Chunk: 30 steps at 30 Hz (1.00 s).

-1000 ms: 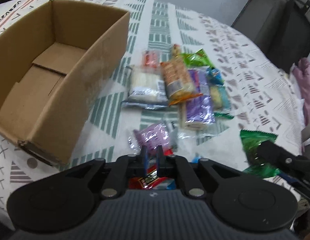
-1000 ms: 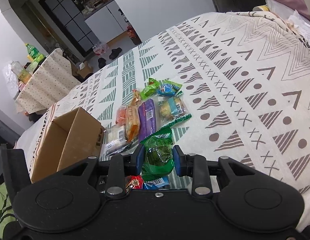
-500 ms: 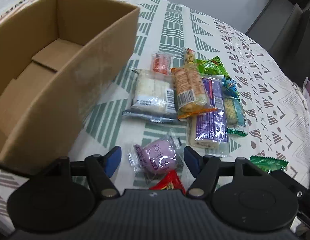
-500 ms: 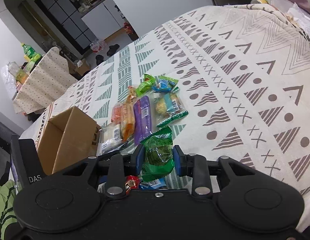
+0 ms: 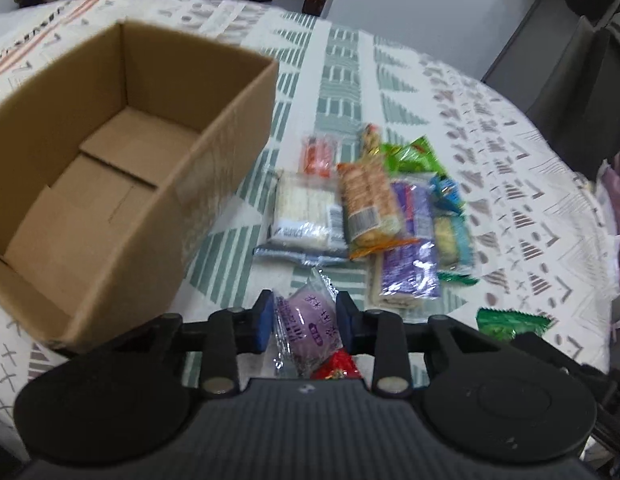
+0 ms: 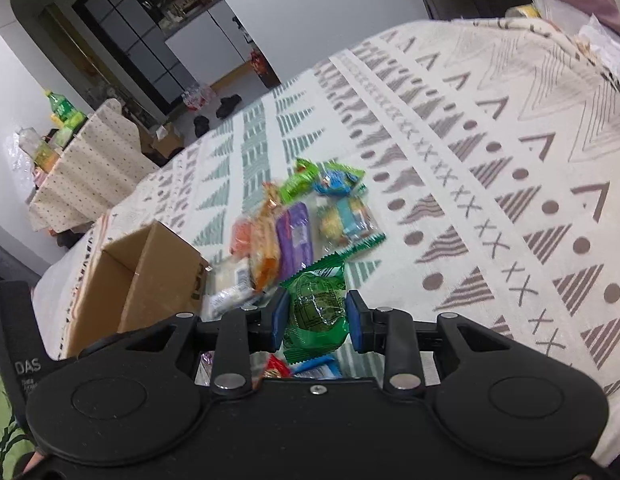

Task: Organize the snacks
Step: 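Lift the green packet with the right gripper while the left gripper grasps the purple candy, then carry both candies over the cardboard box and open both grippers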

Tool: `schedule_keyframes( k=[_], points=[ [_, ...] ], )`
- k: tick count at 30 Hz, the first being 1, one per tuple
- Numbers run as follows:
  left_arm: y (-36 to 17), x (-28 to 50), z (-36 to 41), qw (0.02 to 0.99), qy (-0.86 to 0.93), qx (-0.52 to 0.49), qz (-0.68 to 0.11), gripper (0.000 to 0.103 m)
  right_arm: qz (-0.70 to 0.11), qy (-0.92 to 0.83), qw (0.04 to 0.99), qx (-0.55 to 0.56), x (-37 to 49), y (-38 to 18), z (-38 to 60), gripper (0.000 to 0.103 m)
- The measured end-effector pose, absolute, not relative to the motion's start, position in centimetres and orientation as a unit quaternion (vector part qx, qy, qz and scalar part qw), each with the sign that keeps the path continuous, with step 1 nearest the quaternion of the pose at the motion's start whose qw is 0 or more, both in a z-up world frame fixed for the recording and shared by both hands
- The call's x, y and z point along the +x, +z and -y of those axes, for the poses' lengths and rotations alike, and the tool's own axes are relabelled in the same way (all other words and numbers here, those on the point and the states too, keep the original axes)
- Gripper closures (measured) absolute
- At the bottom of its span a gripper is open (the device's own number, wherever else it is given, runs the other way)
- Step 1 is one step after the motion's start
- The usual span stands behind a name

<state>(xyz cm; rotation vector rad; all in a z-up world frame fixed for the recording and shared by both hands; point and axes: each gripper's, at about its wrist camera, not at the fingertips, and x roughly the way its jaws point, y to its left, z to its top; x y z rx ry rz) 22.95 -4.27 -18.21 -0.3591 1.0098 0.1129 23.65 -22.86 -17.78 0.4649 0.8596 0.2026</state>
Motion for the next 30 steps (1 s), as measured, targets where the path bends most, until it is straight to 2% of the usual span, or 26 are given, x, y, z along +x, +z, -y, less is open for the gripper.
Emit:
schedule_keyframes(
  k=[3,12,30],
  points=[
    [-16.9,22.4,3.8,0.861,0.046,-0.180,-0.473,0.077,-0.402,0.101,0.882,0.223,23.3,-16.6,22.5,0.073],
    [-13.0,20.4,1.9,0.875,0.023,-0.201,-0.440,0.081,-0.374,0.119,0.891,0.228,22.7,-13.2,20.4,0.073],
    [-6.5,18.5,-7.3,0.895,0.049,-0.243,-0.371,0.081,-0.360,0.190,0.889,0.212,23.3,-9.6,11.9,0.073]
  ],
)
